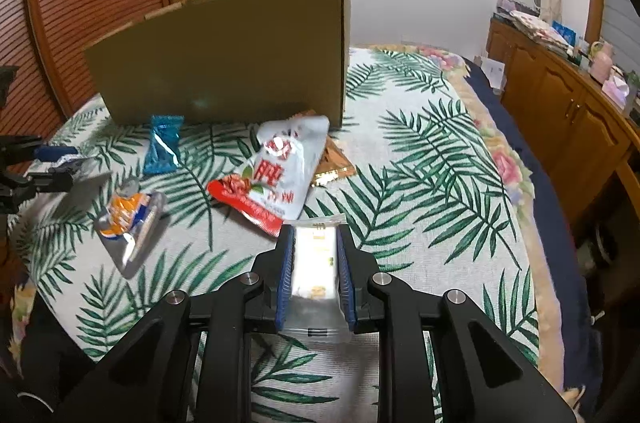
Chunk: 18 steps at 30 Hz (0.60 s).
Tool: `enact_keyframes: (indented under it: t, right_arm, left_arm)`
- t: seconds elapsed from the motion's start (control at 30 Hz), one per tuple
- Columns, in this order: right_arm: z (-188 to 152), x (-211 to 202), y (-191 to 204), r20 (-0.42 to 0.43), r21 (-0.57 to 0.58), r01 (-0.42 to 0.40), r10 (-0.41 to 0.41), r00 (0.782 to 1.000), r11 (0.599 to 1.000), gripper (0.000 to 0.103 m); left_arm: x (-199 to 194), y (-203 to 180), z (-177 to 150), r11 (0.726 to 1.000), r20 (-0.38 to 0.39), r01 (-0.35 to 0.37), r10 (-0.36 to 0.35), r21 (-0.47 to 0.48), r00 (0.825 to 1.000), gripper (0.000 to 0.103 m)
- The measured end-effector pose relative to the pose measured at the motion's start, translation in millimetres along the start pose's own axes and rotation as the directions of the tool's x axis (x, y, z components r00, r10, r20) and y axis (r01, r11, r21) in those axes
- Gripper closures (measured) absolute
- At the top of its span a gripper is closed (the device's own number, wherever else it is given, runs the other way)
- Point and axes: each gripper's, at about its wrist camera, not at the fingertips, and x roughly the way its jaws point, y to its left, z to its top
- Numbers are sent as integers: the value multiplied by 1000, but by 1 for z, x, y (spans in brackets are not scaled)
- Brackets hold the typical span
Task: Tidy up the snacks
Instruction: 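Carry the clear bar pack over the box with the right tool while the left tool holds the silver pouch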
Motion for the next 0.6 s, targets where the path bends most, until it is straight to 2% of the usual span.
enact_keyframes:
  t: [0.3,0.6]
  right_arm:
    - [11,-18,6,43,-5,-11,12,999,1000,84]
    - [38,-37,23,118,-48,-49,54,992,998,84]
  left_arm:
    - [-13,-4,18,999,75,-21,24,-43,997,49]
    - [-35,-1,53,995,188,-46,61,-84,980,49]
